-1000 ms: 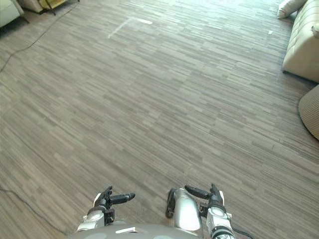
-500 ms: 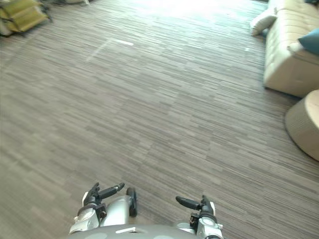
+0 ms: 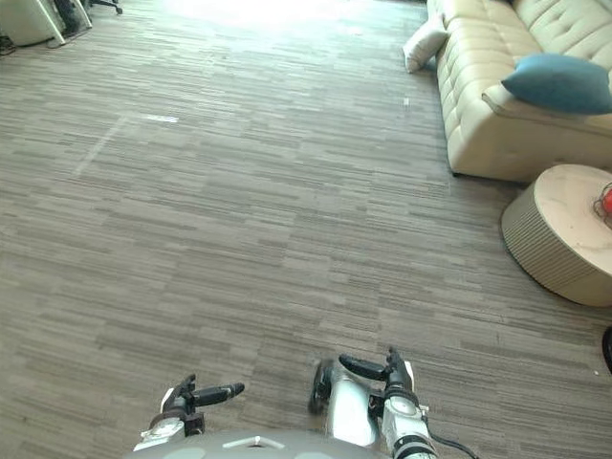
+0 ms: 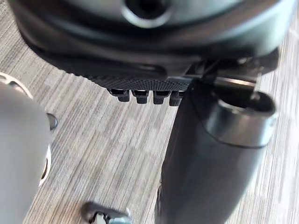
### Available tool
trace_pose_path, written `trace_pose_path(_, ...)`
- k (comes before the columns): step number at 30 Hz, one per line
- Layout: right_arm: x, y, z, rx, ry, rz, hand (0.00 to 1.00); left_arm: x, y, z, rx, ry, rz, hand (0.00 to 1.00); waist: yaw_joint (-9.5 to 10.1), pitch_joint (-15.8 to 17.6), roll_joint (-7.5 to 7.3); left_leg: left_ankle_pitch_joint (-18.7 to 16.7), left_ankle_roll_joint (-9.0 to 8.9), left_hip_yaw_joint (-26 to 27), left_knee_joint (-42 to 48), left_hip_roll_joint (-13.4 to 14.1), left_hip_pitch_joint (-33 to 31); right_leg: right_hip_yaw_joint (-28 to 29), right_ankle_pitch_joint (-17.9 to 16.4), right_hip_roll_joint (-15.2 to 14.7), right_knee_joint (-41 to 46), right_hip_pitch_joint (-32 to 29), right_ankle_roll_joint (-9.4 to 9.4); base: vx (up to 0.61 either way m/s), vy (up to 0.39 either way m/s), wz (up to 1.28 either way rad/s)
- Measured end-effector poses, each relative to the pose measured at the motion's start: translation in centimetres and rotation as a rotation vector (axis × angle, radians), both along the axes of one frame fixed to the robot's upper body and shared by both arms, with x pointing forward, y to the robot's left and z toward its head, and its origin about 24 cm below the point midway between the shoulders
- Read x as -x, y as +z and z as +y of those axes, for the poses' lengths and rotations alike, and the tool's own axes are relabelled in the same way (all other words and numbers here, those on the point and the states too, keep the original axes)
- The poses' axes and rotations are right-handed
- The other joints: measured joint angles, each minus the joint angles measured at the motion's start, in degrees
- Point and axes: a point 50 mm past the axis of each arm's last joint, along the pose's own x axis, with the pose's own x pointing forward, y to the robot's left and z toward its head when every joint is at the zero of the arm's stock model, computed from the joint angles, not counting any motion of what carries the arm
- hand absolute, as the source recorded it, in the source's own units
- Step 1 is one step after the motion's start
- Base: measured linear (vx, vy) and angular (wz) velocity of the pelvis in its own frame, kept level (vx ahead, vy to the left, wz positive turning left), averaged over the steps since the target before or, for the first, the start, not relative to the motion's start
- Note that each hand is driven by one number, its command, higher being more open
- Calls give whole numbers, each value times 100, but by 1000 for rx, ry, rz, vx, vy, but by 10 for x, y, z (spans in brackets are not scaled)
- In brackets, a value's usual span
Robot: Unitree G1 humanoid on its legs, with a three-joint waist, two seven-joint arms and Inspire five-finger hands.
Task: Pick up cushions and gather them together orderly.
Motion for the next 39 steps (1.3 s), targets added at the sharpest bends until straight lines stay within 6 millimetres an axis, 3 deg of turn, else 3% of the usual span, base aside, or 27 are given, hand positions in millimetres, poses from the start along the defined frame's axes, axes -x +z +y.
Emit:
trace_pose_path(2,20,-7,-3,-16,-50,63,100,-1,1,0,-10,-13,-8,100,-39,-39,-45,338,-181,-43,1238,156,-317,-43,-597,26,120,375,78,396,-178,11)
trace_pose_path(3,30,-9,-6,-10,-57,90,100,-4,3,2,-11,3,-26,100,-99,-18,23,535,-558,-393,2948,526,-1033,-140,-704,166,-74,693,109,387,-191,16)
trace_pose_path(4,32,-10,-6,-8,-59,94,100,-5,3,1,-8,9,-29,100,-99,-23,56,568,-657,-434,3234,593,-1149,-155,-707,200,-108,739,111,460,-157,1)
trace_pose_path(5,37,-10,-10,7,-69,105,100,-4,4,1,1,44,-43,100,-96,-44,196,644,-808,-483,4744,993,-1866,-179,-772,440,-354,1065,95,380,-80,-14)
trace_pose_path(6,43,-11,-10,7,-74,119,100,-4,5,4,-1,66,-52,100,-94,-13,208,498,-708,-365,5392,1218,-2263,-175,-839,582,-594,1434,82,383,-52,-15)
trace_pose_path(10,51,-14,-7,-4,-72,146,100,-9,11,10,-30,80,-105,100,-6,28,100,57,-198,195,4798,1212,-3019,-14,-974,615,-1159,2189,104,350,32,-17)
trace_pose_path(12,48,-13,-7,-4,-72,139,100,-13,13,12,-23,106,-128,100,100,35,74,43,-116,323,3303,968,-3472,143,-923,534,-1432,2471,233,340,120,-38)
trace_pose_path(13,46,-13,-5,-8,-71,136,100,-15,14,13,-20,119,-138,100,160,56,36,135,-109,296,2582,811,-3608,230,-950,470,-1546,2609,301,387,177,-47)
trace_pose_path(15,45,-13,-4,-8,-70,134,100,-16,15,14,-18,137,-147,100,206,77,4,816,-167,184,1028,499,-3756,424,-1030,365,-1846,3006,487,498,259,-48)
trace_pose_path(17,47,-15,-3,-6,-69,147,100,-16,15,16,-12,155,-149,100,272,51,-17,1530,-112,34,830,416,-3749,652,-1185,311,-1994,3264,698,516,280,-60)
trace_pose_path(18,48,-17,3,-20,-64,161,100,-15,16,19,-18,155,-151,100,323,-70,-146,1700,-40,-2,1066,311,-3752,878,-1234,183,-1968,3344,645,442,206,-64)
trace_pose_path(19,49,-18,6,-28,-64,161,100,-15,16,20,-23,154,-151,100,320,-117,-213,1682,-19,-18,1190,274,-3782,972,-1215,116,-1871,3311,612,654,323,-51)
trace_pose_path(20,50,-19,11,-43,-65,161,100,-15,16,23,-30,151,-152,100,292,-217,-376,1328,285,26,1614,144,-3858,1228,-1170,-84,-1227,3054,622,539,281,-18)
trace_pose_path(21,53,-20,14,-51,-74,168,100,-15,16,25,-37,146,-147,100,263,-254,-462,1091,360,44,1823,81,-3826,1318,-1101,-223,-630,2877,747,648,337,-5)
trace_pose_path(22,56,-22,15,-57,-73,184,100,-16,16,28,-46,137,-139,100,260,-259,-585,743,410,97,2033,-38,-3650,1427,-805,-454,420,2540,1140,431,202,8)
trace_pose_path(24,60,-23,15,-61,-69,203,100,-9,12,32,-56,135,-91,100,214,-249,-626,235,496,150,2092,-252,-3040,1494,662,-875,2201,1949,1335,616,228,1)
trace_pose_path(25,60,-22,12,-55,-64,197,100,-3,9,31,-56,135,-62,100,178,-228,-569,-2,486,141,1959,-302,-2558,1285,432,-1026,3020,1548,989,671,200,-8)
trace_pose_path(26,57,-21,10,-52,-62,182,100,-2,9,30,-57,125,-58,100,148,-230,-535,-39,471,141,1758,-313,-2301,1177,221,-1027,3224,1313,845,651,143,-9)
trace_pose_path(29,40,-13,2,-17,-25,97,100,1,4,18,-42,52,-23,100,62,-184,-319,46,384,115,776,-291,-1358,329,-549,-850,2586,345,655,613,21,5)
trace_pose_path(31,31,-9,-1,-5,-11,67,100,2,2,13,-34,29,-8,100,4,-135,-235,55,369,102,499,-216,-999,54,-608,-646,1590,-13,599,539,-87,22)
trace_pose_path(32,25,-7,-2,0,-12,45,100,0,2,9,-25,17,-2,100,-54,-85,-157,50,368,59,255,-109,-661,-51,-375,-372,131,-281,734,636,-188,57)
trace_pose_path(33,24,-6,-2,0,-15,38,100,1,1,8,-26,8,2,100,-161,-65,-168,22,325,-39,56,-85,-407,18,294,-250,-1079,-292,857,636,-188,52)
trace_pose_path(34,24,-6,-2,0,-15,38,100,1,1,8,-26,8,2,100,-163,-63,-168,22,325,-41,52,-83,-402,21,339,-248,-1091,-289,833,669,-248,64)
trace_pose_path(35,20,-4,-7,6,-29,26,100,0,-1,0,-2,3,8,100,-147,56,42,-27,249,-213,-105,73,4,42,950,-46,-979,-48,521,664,-223,33)
trace_pose_path(36,17,-3,-10,10,-47,16,100,-2,0,-4,7,-9,-6,100,-128,85,78,118,209,-321,-18,28,64,79,471,-129,-409,-135,497,786,-265,34)
trace_pose_path(37,17,-3,-10,10,-48,17,100,-2,0,-4,7,-10,-7,100,-131,85,78,128,204,-319,-7,29,68,77,436,-136,-385,-136,485,491,-162,23)
trace_pose_path(39,26,-3,-12,4,-92,21,100,1,-1,-8,9,-25,-2,100,-203,15,123,286,-88,-627,1041,203,-1,-4,-643,-311,585,3,377,599,-246,33)
